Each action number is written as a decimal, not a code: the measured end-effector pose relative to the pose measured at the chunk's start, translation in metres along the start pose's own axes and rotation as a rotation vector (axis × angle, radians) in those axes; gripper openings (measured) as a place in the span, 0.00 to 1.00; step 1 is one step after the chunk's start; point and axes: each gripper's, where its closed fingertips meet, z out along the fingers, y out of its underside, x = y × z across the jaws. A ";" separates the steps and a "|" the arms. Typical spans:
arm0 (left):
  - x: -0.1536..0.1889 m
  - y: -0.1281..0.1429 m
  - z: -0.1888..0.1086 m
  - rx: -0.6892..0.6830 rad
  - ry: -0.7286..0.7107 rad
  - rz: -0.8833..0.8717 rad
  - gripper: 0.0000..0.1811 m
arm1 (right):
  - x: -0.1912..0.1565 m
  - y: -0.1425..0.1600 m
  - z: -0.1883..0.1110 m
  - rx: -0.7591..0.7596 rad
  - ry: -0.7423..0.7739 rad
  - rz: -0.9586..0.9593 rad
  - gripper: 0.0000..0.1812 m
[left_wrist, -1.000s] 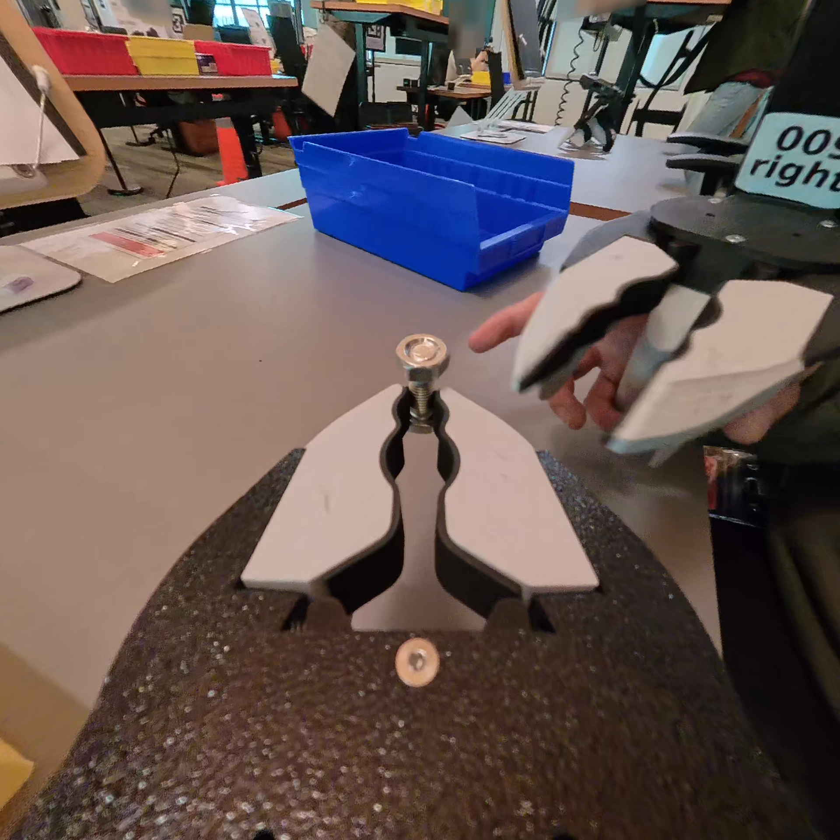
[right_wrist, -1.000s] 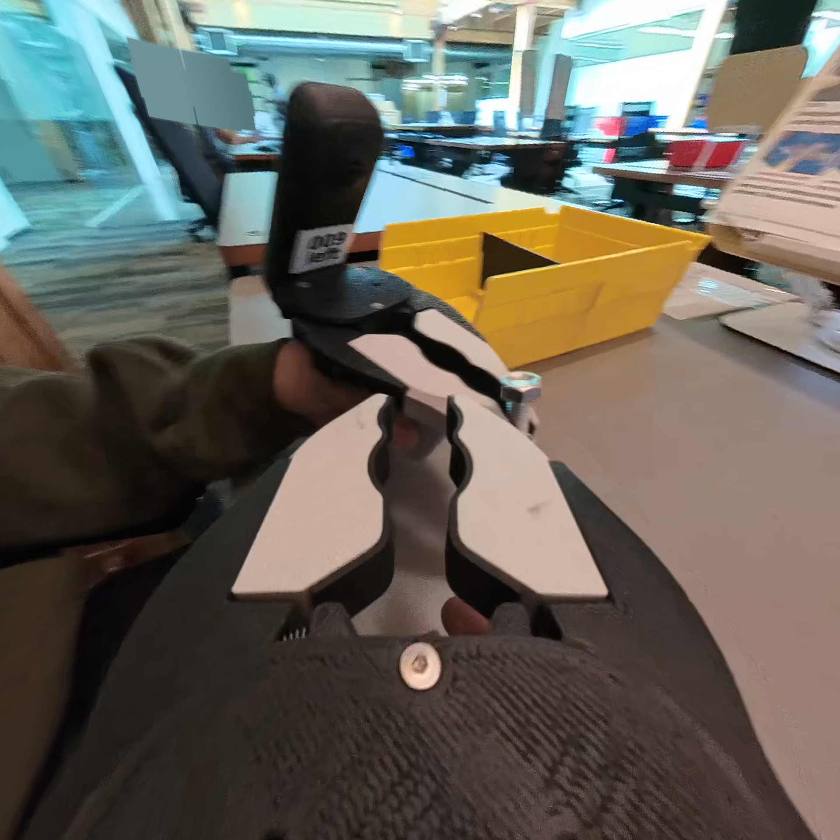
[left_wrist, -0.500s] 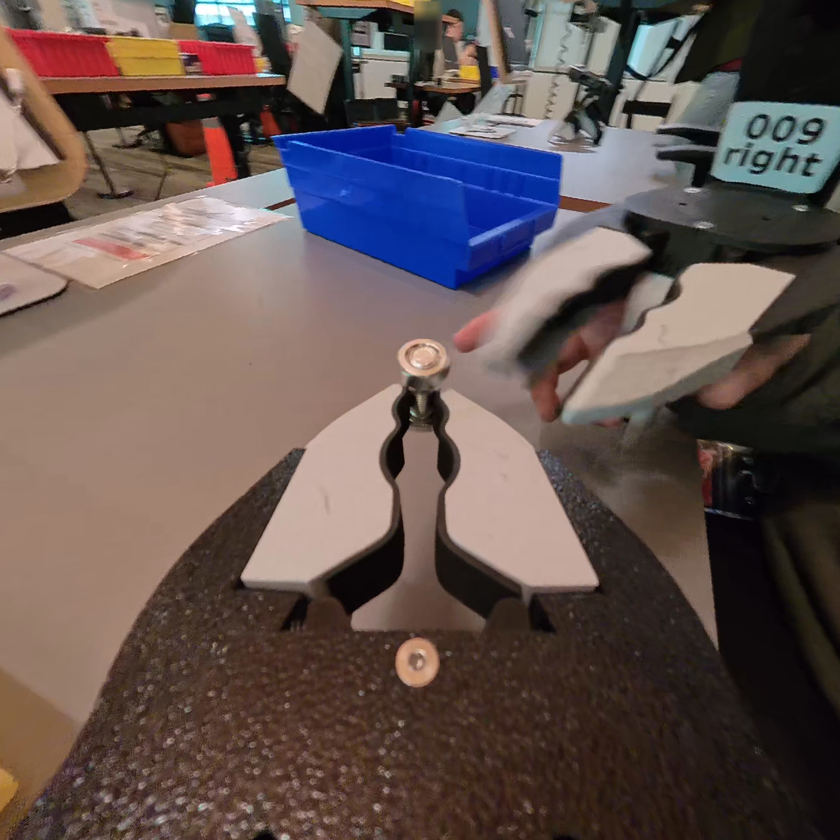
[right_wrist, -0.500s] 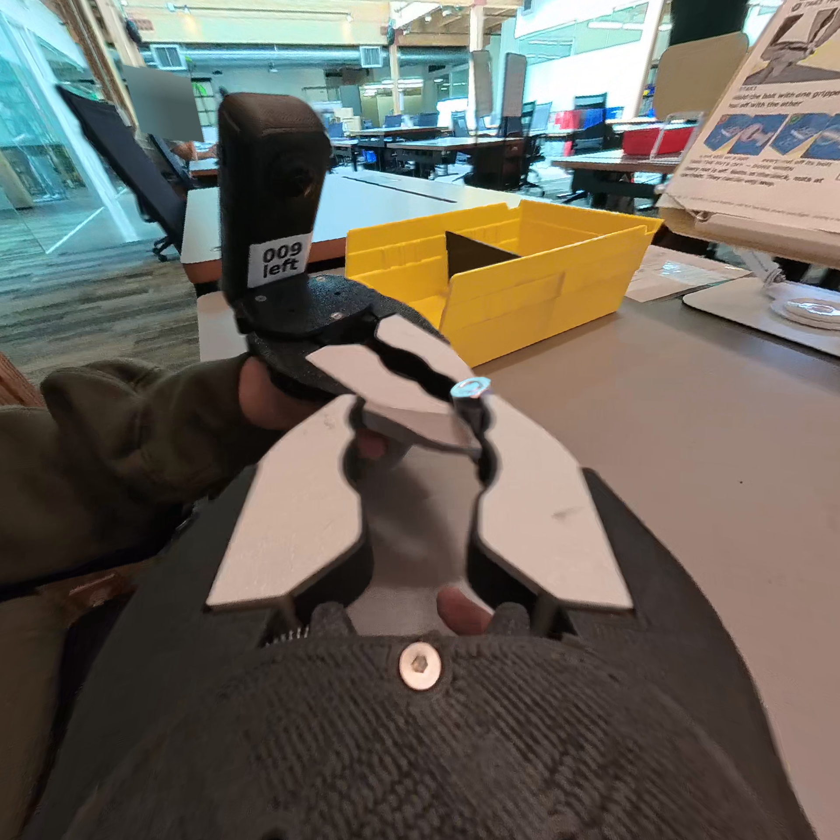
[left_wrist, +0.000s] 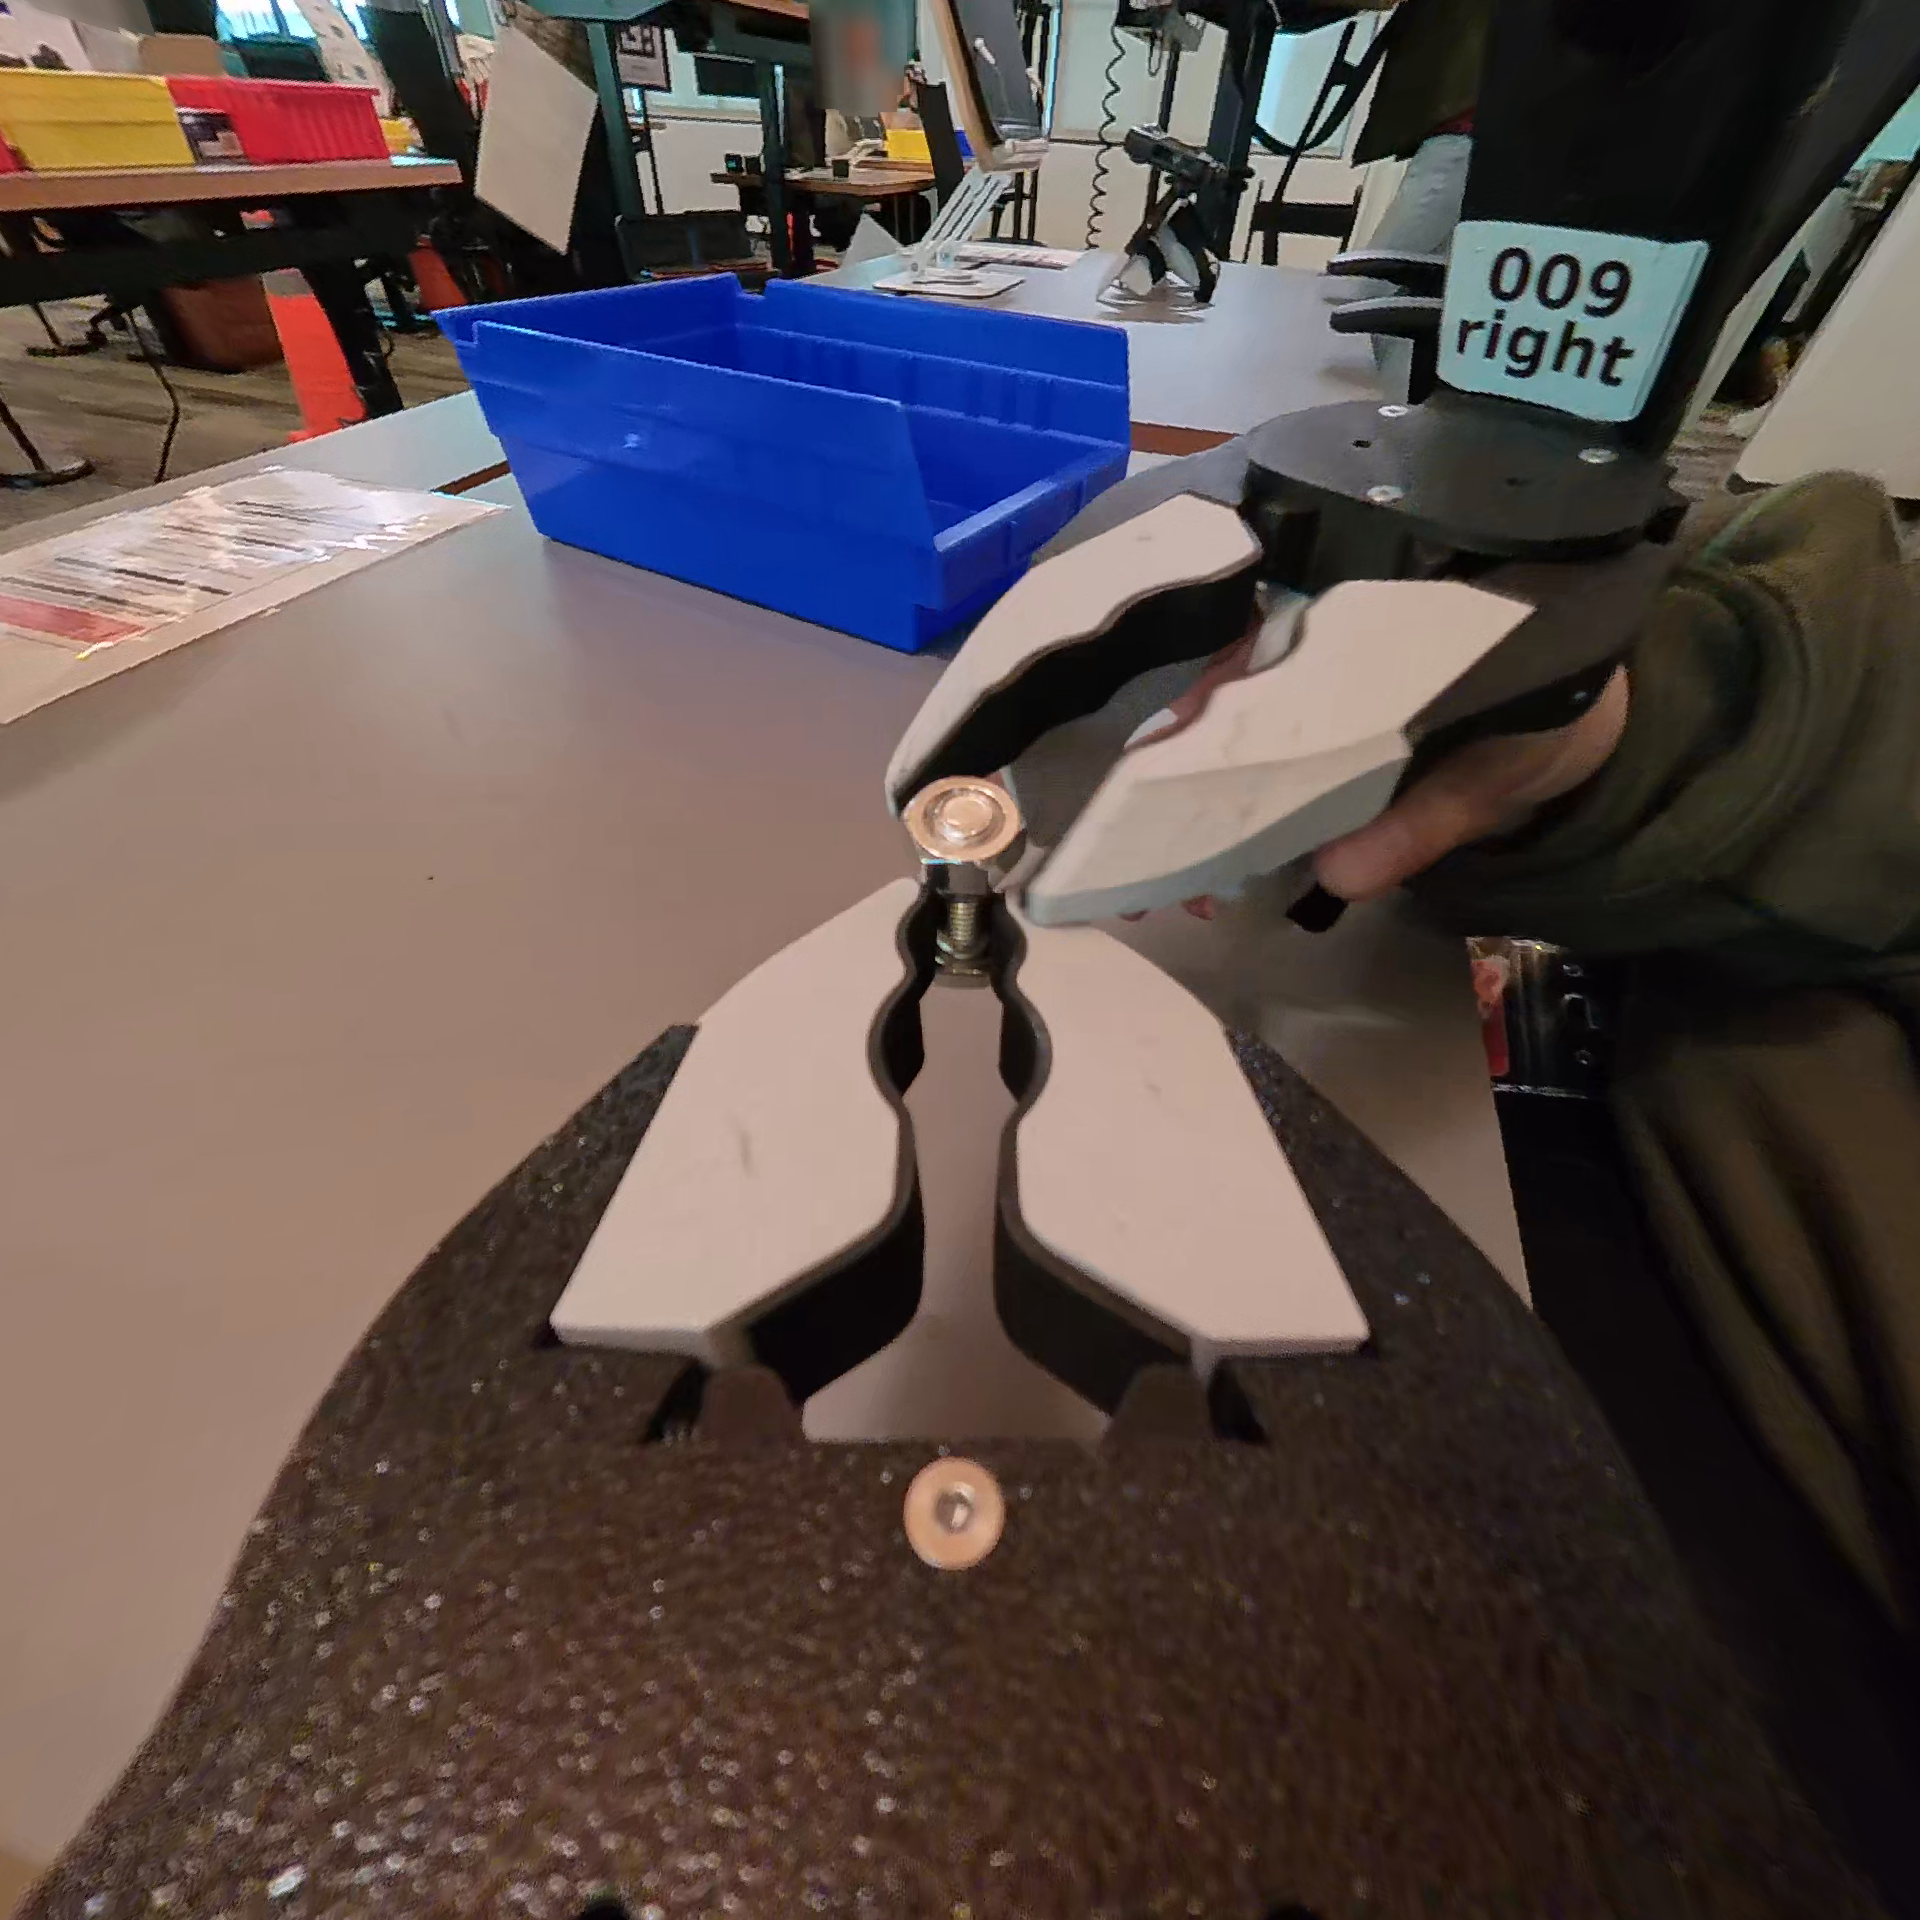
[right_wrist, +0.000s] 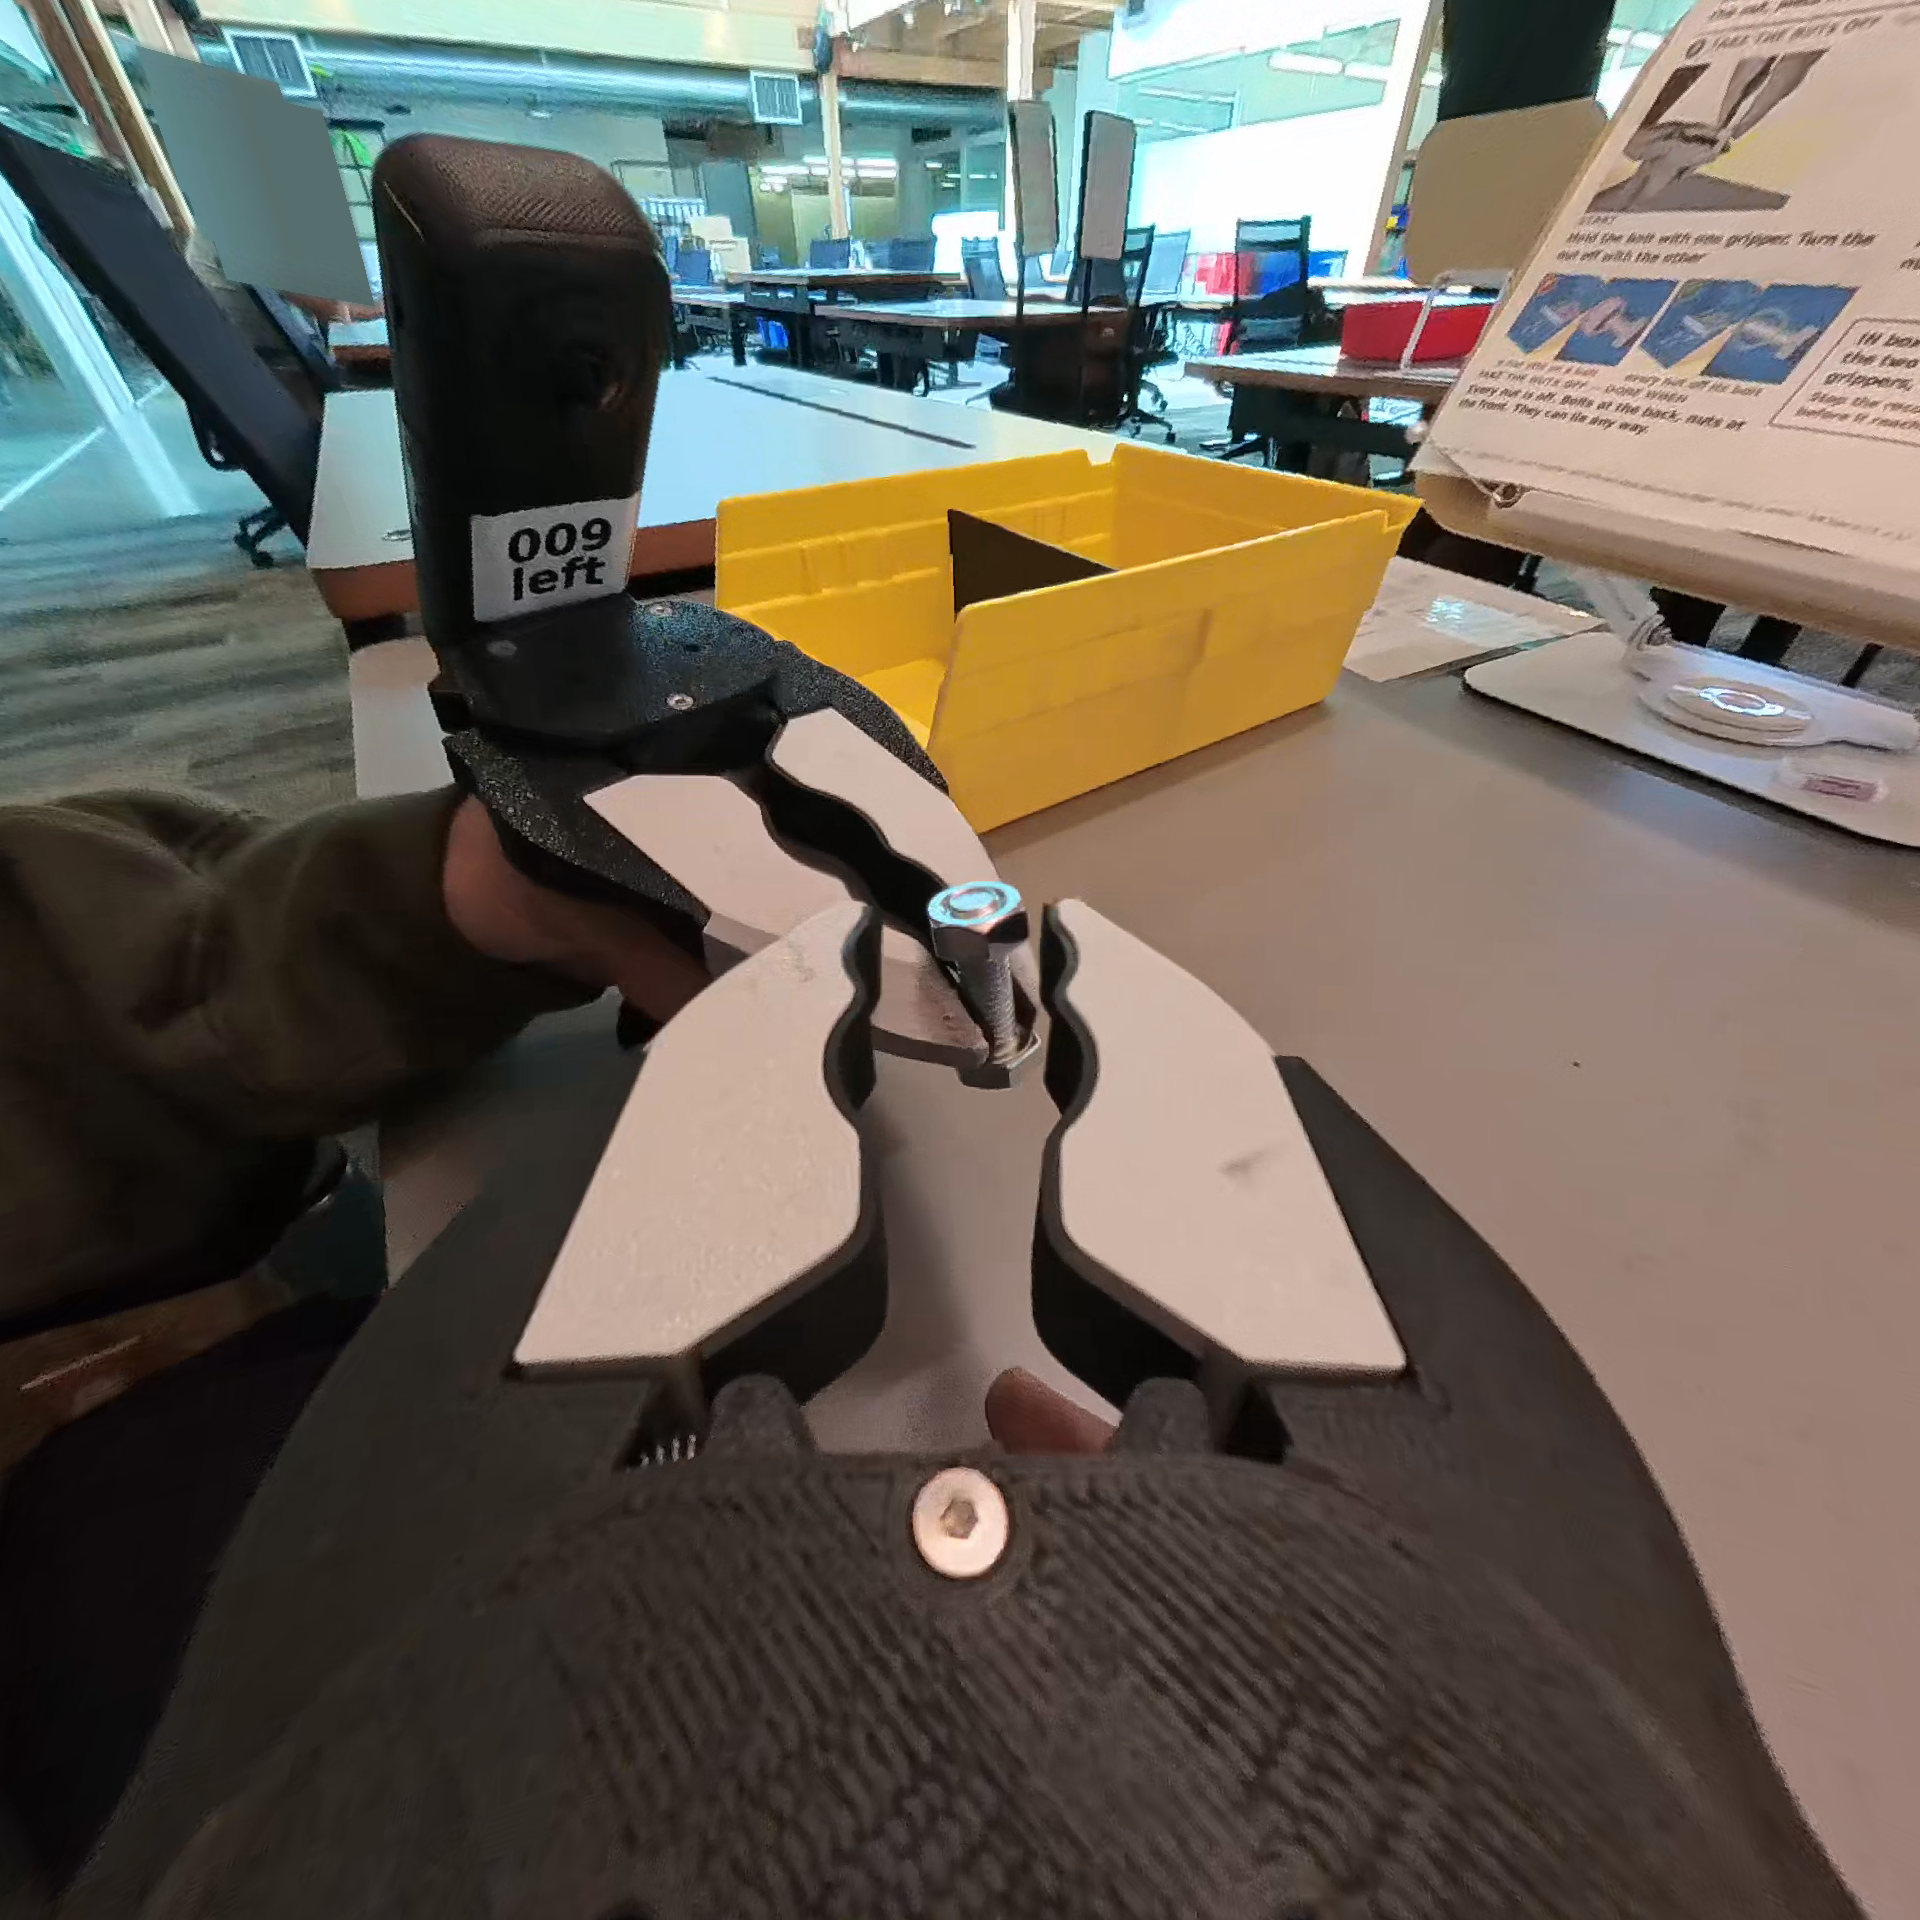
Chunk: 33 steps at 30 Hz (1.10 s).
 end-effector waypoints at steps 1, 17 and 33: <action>0.002 -0.001 0.000 0.007 0.006 0.010 0.05 | 0.001 0.000 0.000 -0.004 0.010 -0.009 0.13; 0.003 -0.024 -0.004 0.165 -0.003 0.000 0.07 | 0.009 -0.024 -0.009 0.248 -0.032 0.312 0.10; -0.014 -0.015 -0.003 0.099 -0.122 0.000 0.05 | 0.001 -0.018 -0.003 0.118 0.040 0.076 0.23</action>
